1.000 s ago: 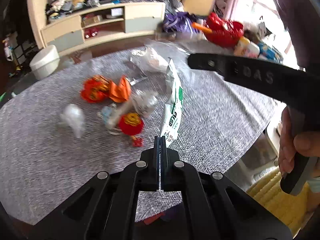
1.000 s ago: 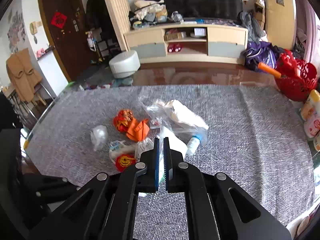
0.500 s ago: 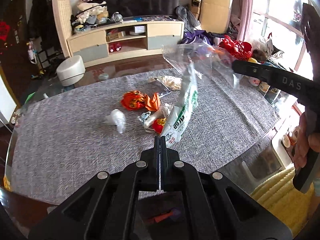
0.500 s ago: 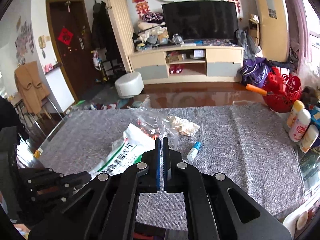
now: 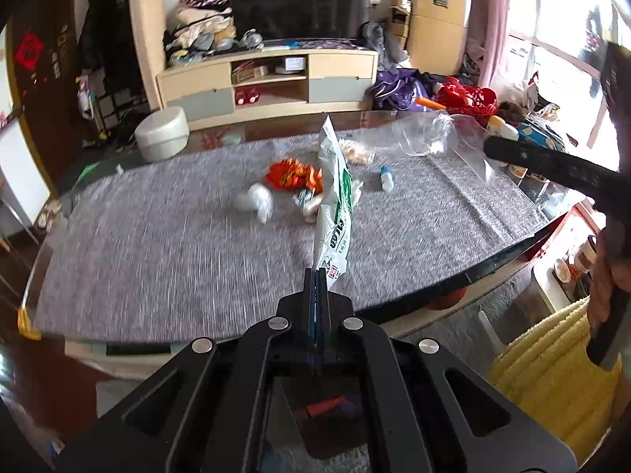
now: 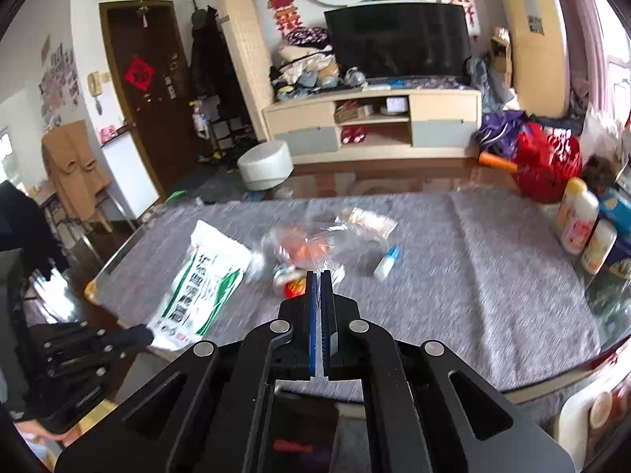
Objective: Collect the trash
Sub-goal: 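Carry the packet and plastic bag down to the bin with both tools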
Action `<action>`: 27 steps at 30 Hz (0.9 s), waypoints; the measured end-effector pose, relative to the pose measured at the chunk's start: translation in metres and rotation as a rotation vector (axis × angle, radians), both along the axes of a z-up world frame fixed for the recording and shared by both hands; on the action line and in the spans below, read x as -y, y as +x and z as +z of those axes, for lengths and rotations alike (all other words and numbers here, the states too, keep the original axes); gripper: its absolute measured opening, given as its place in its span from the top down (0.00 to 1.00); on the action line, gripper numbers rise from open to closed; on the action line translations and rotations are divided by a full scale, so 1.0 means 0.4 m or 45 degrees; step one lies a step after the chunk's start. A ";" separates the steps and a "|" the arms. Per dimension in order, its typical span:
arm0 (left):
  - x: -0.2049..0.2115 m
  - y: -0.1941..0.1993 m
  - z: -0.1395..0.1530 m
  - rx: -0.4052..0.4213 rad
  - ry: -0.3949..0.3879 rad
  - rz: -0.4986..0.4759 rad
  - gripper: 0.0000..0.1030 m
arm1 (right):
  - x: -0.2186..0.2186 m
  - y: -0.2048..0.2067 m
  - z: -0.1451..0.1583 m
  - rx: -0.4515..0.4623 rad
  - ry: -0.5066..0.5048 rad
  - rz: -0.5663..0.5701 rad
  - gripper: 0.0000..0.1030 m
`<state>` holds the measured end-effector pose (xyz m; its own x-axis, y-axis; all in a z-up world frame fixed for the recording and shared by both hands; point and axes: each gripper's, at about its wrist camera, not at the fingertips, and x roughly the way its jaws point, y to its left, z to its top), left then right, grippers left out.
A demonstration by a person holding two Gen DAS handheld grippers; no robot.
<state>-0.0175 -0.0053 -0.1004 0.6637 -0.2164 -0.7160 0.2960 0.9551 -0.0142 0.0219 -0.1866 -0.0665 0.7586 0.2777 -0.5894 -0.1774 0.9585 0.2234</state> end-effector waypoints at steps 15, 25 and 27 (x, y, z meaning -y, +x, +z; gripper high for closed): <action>-0.049 -0.154 -0.126 -0.195 0.017 0.049 1.00 | -0.050 -0.210 -0.143 -0.303 0.023 0.115 0.96; -0.053 -0.196 -0.270 -0.409 -0.039 0.085 1.00 | -0.078 -0.246 -0.306 -0.530 0.053 0.109 0.96; -0.051 -0.194 -0.298 -0.438 -0.042 0.098 1.00 | -0.084 -0.238 -0.339 -0.566 0.067 0.108 0.96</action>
